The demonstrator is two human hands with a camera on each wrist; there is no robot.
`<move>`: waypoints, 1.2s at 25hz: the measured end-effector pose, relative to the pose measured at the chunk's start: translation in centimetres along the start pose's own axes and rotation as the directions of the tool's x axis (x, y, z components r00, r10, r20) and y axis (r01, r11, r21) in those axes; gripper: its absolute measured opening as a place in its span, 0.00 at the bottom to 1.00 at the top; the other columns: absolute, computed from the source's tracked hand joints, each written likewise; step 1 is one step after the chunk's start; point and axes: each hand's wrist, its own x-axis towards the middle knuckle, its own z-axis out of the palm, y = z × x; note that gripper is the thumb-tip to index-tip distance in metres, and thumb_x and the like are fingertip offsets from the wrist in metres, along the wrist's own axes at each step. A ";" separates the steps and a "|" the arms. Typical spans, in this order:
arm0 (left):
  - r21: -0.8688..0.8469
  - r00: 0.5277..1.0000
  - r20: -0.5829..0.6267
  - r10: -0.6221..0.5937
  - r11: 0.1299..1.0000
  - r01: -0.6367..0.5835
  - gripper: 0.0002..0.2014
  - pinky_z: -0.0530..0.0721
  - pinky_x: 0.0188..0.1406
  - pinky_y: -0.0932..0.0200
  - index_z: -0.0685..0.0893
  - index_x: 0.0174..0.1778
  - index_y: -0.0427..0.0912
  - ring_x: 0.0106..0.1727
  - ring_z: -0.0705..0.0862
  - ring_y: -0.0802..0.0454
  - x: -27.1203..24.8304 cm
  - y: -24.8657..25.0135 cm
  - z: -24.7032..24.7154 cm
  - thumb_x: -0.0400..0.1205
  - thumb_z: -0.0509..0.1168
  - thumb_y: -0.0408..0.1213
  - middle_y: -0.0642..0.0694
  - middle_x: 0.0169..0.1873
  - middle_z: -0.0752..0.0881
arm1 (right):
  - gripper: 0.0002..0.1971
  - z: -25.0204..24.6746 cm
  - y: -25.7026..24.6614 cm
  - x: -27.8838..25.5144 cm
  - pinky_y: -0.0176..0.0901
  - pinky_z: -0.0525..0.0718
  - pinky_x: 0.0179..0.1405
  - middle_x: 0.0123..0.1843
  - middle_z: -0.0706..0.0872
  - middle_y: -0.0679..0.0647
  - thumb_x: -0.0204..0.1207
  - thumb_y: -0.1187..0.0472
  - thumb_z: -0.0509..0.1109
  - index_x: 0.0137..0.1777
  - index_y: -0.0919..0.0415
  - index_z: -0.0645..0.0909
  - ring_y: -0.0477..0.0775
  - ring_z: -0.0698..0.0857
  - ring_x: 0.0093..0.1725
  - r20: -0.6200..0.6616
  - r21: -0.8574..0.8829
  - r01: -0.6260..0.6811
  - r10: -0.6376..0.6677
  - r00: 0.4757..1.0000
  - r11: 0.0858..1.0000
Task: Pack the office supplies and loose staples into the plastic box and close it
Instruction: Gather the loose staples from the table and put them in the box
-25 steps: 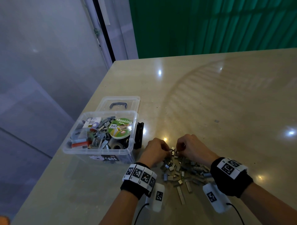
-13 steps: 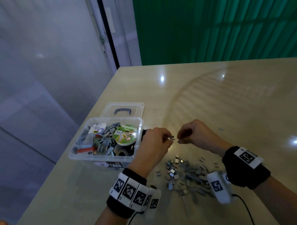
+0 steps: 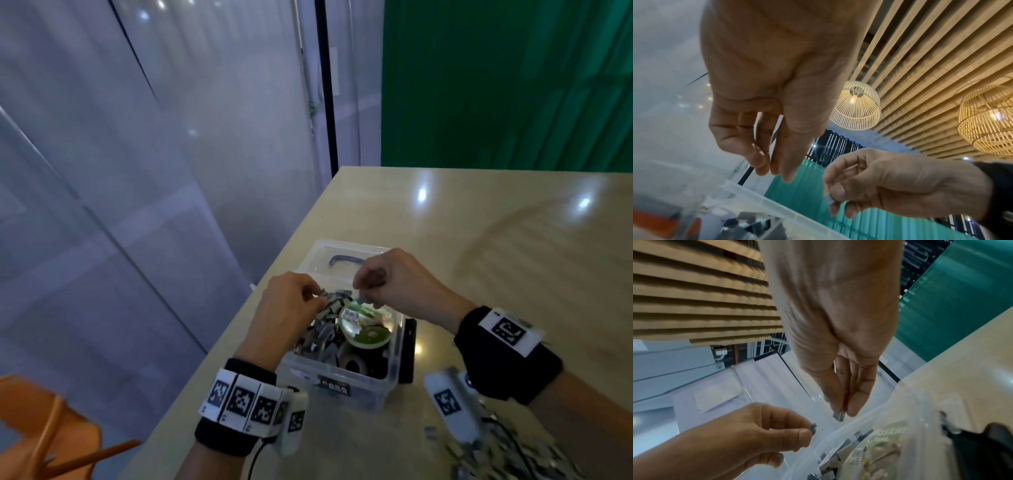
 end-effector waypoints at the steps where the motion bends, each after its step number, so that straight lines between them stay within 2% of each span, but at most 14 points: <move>1: 0.036 1.000 0.019 0.002 0.999 -0.003 0.09 0.89 0.45 0.52 0.93 0.49 0.43 0.38 0.87 0.56 0.6 -0.4 0.1 0.77 0.75 0.43 0.48 0.38 0.90 | 0.10 0.7 -0.2 1.1 0.57 0.92 0.39 0.32 0.92 0.56 0.69 0.78 0.72 0.42 0.64 0.89 0.58 0.91 0.34 0.005 -0.018 -0.006 0.006 1.000 1.000; 4: 0.143 0.997 0.081 0.019 0.989 -0.031 0.11 0.85 0.47 0.56 0.93 0.52 0.43 0.45 0.87 0.51 2.5 -0.8 0.6 0.78 0.74 0.44 0.45 0.45 0.90 | 0.12 2.5 -0.5 3.7 0.55 0.91 0.39 0.32 0.91 0.55 0.69 0.80 0.70 0.44 0.64 0.89 0.53 0.90 0.32 -0.016 -0.093 -0.024 0.023 1.000 0.995; 6: 0.193 0.993 0.112 0.027 0.980 -0.049 0.13 0.83 0.51 0.56 0.92 0.56 0.43 0.52 0.86 0.48 3.4 -0.7 1.1 0.79 0.72 0.44 0.44 0.51 0.89 | 0.12 3.1 -0.2 4.5 0.52 0.91 0.42 0.37 0.92 0.55 0.69 0.78 0.73 0.46 0.63 0.90 0.49 0.90 0.36 -0.016 -0.158 -0.051 0.049 0.999 0.986; 9: 0.200 0.993 0.118 0.019 0.979 -0.043 0.14 0.83 0.57 0.54 0.89 0.61 0.44 0.57 0.85 0.47 4.1 -1.1 1.3 0.80 0.72 0.38 0.43 0.55 0.88 | 0.12 2.4 0.1 4.4 0.45 0.90 0.41 0.39 0.91 0.54 0.72 0.77 0.72 0.47 0.61 0.90 0.47 0.90 0.37 -0.021 -0.199 -0.084 0.082 0.996 0.976; 11: 0.160 0.996 0.092 0.023 0.986 -0.038 0.14 0.85 0.57 0.50 0.89 0.61 0.45 0.54 0.86 0.46 4.2 -1.1 1.2 0.79 0.72 0.34 0.43 0.52 0.88 | 0.10 1.0 0.3 3.3 0.42 0.89 0.39 0.38 0.91 0.53 0.74 0.74 0.72 0.46 0.60 0.90 0.48 0.90 0.36 -0.040 -0.180 -0.102 0.096 0.995 0.978; 14: 0.108 0.996 0.064 0.063 0.992 -0.070 0.12 0.86 0.55 0.51 0.90 0.60 0.45 0.49 0.88 0.49 3.6 0.5 0.7 0.80 0.73 0.36 0.45 0.48 0.89 | 0.08 -1.4 0.8 0.7 0.47 0.92 0.40 0.35 0.92 0.53 0.74 0.73 0.73 0.46 0.62 0.90 0.52 0.91 0.35 -0.065 -0.091 -0.137 0.132 0.989 0.986; 18: 0.000 0.982 0.055 0.179 0.984 -0.180 0.10 0.84 0.44 0.66 0.90 0.57 0.46 0.38 0.86 0.58 1.3 5.5 1.5 0.80 0.72 0.39 0.52 0.40 0.88 | 0.03 -4.2 1.4 -4.3 0.48 0.93 0.40 0.35 0.92 0.55 0.76 0.69 0.76 0.46 0.62 0.91 0.53 0.92 0.36 -0.063 -0.019 -0.193 0.191 0.979 0.981; 22: -0.056 0.931 0.190 0.312 0.950 -0.307 0.11 0.85 0.52 0.60 0.90 0.58 0.46 0.44 0.87 0.54 -1.9 11.0 5.1 0.81 0.71 0.40 0.49 0.45 0.91 | 0.03 -5.9 2.4 -9.5 0.44 0.92 0.40 0.39 0.93 0.53 0.79 0.62 0.77 0.49 0.59 0.90 0.50 0.92 0.39 -0.006 -0.012 -0.262 0.262 0.965 0.965; 25: -0.058 0.880 0.274 0.389 0.920 -0.388 0.10 0.84 0.51 0.59 0.91 0.57 0.45 0.46 0.86 0.53 -4.2 13.7 8.4 0.82 0.70 0.37 0.47 0.46 0.91 | 0.03 -6.4 4.2 -13.1 0.43 0.90 0.39 0.39 0.92 0.53 0.79 0.58 0.77 0.47 0.56 0.90 0.51 0.91 0.40 0.060 -0.051 -0.332 0.334 0.941 0.942; 28: -0.041 0.854 0.391 0.344 0.933 -0.357 0.11 0.85 0.55 0.56 0.89 0.60 0.44 0.50 0.87 0.50 -6.1 13.9 12.1 0.82 0.71 0.39 0.46 0.50 0.90 | 0.06 -6.0 7.1 -16.1 0.44 0.88 0.45 0.43 0.92 0.48 0.77 0.51 0.78 0.50 0.51 0.90 0.47 0.90 0.43 0.102 -0.205 -0.397 0.423 0.900 0.895; 30: 0.011 0.842 0.476 0.255 0.955 -0.295 0.13 0.85 0.59 0.52 0.88 0.61 0.45 0.54 0.87 0.48 -7.1 12.9 14.3 0.81 0.72 0.42 0.44 0.54 0.88 | 0.12 -5.4 8.9 -17.9 0.38 0.83 0.46 0.50 0.90 0.46 0.76 0.48 0.79 0.56 0.51 0.89 0.44 0.87 0.48 0.106 -0.335 -0.438 0.495 0.862 0.834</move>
